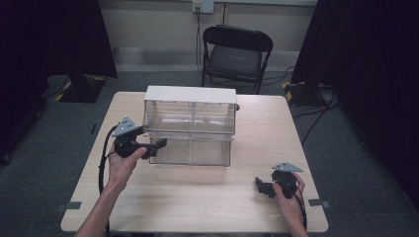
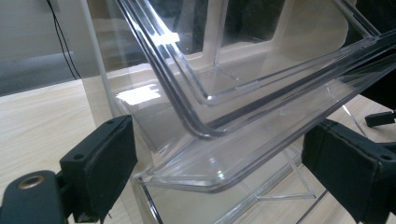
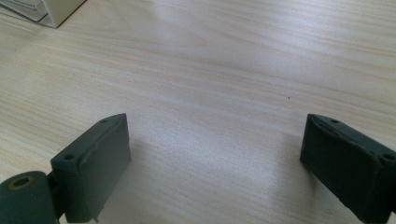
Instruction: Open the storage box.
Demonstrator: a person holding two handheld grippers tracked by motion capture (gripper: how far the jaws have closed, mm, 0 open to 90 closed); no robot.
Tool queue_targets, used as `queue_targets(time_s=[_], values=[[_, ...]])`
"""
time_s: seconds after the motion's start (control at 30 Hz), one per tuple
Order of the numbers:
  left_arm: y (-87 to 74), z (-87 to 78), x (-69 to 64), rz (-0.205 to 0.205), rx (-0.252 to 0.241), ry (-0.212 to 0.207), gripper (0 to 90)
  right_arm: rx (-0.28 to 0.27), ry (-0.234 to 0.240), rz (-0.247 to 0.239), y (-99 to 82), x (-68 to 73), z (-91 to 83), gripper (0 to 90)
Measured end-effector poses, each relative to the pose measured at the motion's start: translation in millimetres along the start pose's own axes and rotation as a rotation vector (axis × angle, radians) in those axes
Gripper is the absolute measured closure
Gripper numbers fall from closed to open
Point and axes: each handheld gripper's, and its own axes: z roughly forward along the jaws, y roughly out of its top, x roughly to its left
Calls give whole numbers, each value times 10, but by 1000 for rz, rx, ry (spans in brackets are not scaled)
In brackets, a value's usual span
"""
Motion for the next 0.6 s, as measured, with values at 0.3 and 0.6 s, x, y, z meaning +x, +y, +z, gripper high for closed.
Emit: queue_targets(time_s=[0.3, 0.6], values=[[-1, 0, -2, -1, -1, -1, 101, 0, 0, 0, 0, 0, 0, 76], [-2, 0, -3, -4, 0, -2, 101, 0, 0, 0, 0, 0, 0, 76]])
